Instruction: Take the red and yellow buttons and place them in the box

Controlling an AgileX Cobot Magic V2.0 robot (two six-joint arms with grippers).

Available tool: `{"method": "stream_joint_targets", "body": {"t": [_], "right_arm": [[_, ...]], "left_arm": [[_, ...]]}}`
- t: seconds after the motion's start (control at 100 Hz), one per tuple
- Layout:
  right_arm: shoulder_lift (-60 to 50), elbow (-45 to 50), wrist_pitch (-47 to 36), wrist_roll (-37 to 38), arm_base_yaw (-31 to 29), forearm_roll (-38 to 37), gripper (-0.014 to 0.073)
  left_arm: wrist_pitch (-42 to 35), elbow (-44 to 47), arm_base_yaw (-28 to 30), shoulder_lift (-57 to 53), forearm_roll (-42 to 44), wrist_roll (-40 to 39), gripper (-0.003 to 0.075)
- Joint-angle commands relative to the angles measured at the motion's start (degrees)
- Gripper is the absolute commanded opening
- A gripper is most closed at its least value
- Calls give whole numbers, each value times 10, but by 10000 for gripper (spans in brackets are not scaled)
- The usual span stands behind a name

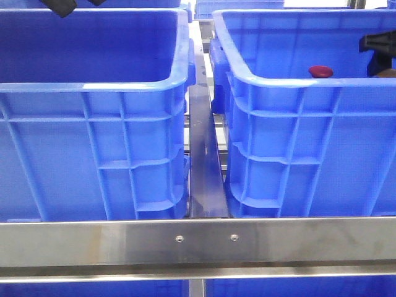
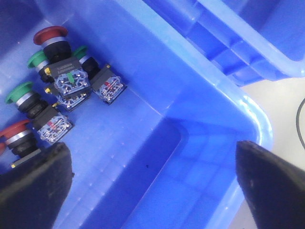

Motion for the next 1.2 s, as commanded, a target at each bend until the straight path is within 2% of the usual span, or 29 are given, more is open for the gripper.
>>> {"method": "stream_joint_targets", "body": {"t": [0.0, 0.23, 0.32, 0.35, 0.44, 0.54, 0.59, 0.62, 0.79, 1.19], "right_arm": [[-46, -15, -14, -6, -3, 2, 510], [-91, -5, 10, -6, -3, 2, 510], [-119, 20, 10, -6, -1, 2, 468], [-129, 30, 10, -6, -1, 2, 426], [-162, 63, 11, -6, -1, 2, 232], [-205, 96, 23, -6, -1, 2, 8], [-226, 108, 35, -6, -1, 2, -68], [-239, 115, 41, -6, -1, 2, -62], [-295, 143, 73, -6, -1, 2, -66], [-440, 244, 63, -7, 13, 0, -64]], "left_arm": [[-14, -19, 1, -23, -21, -5, 649], [-14, -19, 1, -23, -21, -5, 648], [-20, -19, 1, -23, -19, -23, 586], [-25, -19, 1, -24, -17, -27, 536], [-40, -19, 1, -29, -12, -46, 389], [-59, -19, 1, -37, -6, -81, 160], [-64, -15, 1, -42, -6, -82, 32], [-64, -13, 1, -46, -6, -82, -22], [-102, 26, 1, -74, -5, -95, -20], [-316, 232, 1, -244, -2, -95, -20]]}}
